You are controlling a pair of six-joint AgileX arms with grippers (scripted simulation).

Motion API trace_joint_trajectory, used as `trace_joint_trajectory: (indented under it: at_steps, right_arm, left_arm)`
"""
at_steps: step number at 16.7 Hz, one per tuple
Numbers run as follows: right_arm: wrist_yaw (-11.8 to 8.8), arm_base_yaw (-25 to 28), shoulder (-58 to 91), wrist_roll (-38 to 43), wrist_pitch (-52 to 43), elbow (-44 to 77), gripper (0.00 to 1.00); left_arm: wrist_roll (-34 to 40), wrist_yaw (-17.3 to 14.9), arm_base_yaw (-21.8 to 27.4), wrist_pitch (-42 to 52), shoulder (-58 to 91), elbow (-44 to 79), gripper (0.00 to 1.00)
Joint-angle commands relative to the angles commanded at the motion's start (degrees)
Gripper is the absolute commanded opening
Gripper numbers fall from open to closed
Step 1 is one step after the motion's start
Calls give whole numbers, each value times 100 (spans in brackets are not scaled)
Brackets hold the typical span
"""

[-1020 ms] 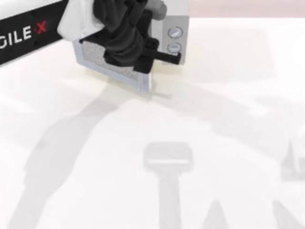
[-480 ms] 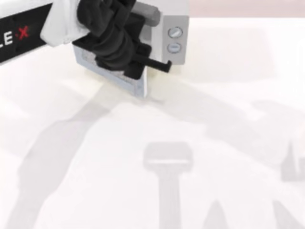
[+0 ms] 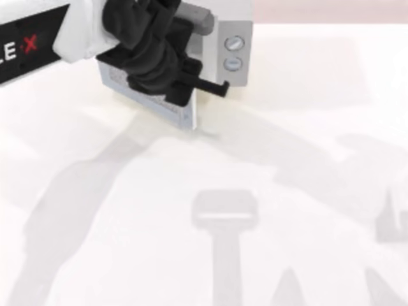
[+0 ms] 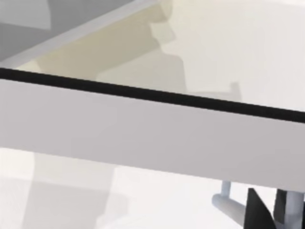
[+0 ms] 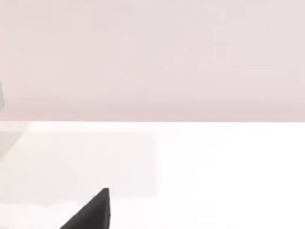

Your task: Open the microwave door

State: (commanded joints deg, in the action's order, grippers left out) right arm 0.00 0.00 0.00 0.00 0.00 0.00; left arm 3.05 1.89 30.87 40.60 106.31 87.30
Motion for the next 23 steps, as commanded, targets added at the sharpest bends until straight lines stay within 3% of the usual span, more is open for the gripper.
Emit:
trace_joint_trajectory:
  at_steps: [13,23]
  right_arm:
    - [0,0,0,0,0,0,100]
    - [0,0,0,0,0,0,100]
  left_arm:
    - [0,0,0,0,0,0,0]
    - [-745,-435,-236,-96,-391,-492,0]
